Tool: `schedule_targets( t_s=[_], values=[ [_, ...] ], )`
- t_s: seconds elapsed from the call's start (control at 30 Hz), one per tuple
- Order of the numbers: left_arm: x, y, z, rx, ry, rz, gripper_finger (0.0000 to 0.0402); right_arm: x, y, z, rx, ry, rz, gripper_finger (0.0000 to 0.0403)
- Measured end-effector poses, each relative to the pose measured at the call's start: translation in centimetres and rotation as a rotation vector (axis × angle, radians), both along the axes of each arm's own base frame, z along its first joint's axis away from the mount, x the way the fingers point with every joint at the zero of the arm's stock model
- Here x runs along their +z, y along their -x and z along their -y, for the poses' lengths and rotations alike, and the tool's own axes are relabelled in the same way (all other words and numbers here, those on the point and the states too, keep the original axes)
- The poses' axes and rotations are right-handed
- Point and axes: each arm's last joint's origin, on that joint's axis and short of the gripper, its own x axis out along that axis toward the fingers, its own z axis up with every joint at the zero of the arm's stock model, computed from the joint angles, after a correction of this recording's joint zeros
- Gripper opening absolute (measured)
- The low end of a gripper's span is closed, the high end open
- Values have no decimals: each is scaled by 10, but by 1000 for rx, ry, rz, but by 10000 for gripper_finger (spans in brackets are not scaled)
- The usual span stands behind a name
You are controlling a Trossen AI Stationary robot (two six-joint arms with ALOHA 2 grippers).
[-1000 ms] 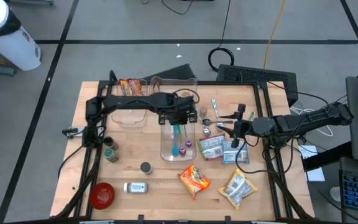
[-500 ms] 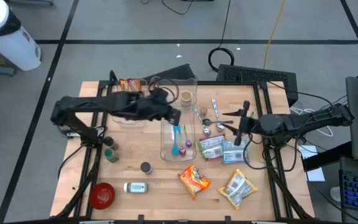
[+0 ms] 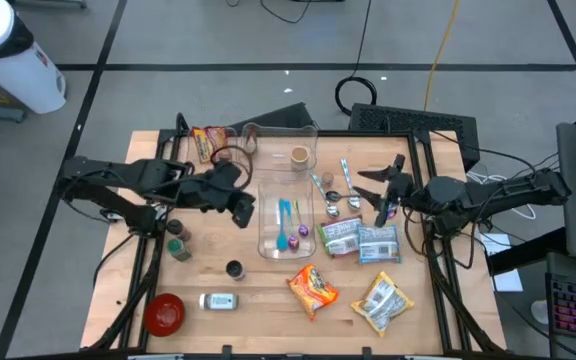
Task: Pick & Place Food Item
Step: Put the green seasoning bottle into the top right transparent bin
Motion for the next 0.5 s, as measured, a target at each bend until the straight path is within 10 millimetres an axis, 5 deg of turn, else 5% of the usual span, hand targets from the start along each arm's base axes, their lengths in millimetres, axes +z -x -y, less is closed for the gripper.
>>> schedule_targets(
  t_s=[0.5],
  values=[
    [-54,38,1,-282,171,-282,52,2,-14,25,-148,-204,152,180]
  ],
)
